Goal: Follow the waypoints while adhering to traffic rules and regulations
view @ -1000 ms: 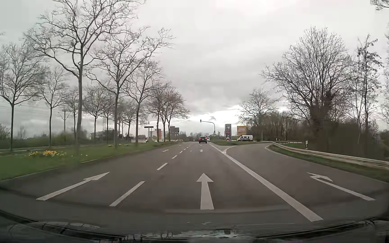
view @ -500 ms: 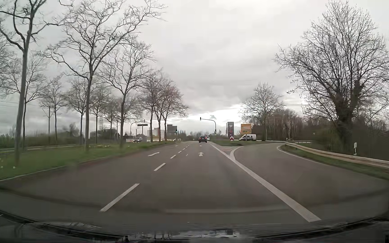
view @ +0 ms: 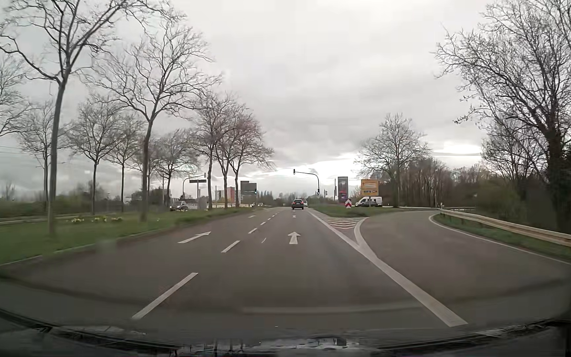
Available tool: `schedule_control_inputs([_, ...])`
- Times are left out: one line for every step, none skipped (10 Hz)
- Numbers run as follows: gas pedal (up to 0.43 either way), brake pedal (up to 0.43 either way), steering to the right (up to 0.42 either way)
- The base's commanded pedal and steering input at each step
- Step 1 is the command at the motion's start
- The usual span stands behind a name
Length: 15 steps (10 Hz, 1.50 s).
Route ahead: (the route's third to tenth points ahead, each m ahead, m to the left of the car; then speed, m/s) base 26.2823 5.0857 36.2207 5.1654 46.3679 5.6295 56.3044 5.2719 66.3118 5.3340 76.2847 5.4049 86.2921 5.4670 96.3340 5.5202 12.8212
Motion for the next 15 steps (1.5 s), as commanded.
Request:
schedule_control_inputs([0.118,0.0,0.0])
schedule_control_inputs([0.118,0.0,0.0])
schedule_control_inputs([0.11,0.0,-0.001])
schedule_control_inputs([0.11,0.0,-0.001])
schedule_control_inputs([0.098,0.0,-0.001])
schedule_control_inputs([0.098,0.0,-0.001])
schedule_control_inputs([0.098,0.0,-0.001])
schedule_control_inputs([0.098,0.0,-0.001])
schedule_control_inputs([0.098,0.0,-0.001])
schedule_control_inputs([0.098,0.0,-0.001])
schedule_control_inputs([0.098,0.0,-0.001])
schedule_control_inputs([0.098,0.0,-0.001])
schedule_control_inputs([0.098,0.0,-0.001])
schedule_control_inputs([0.098,0.0,-0.001])
schedule_control_inputs([0.098,0.0,-0.001])
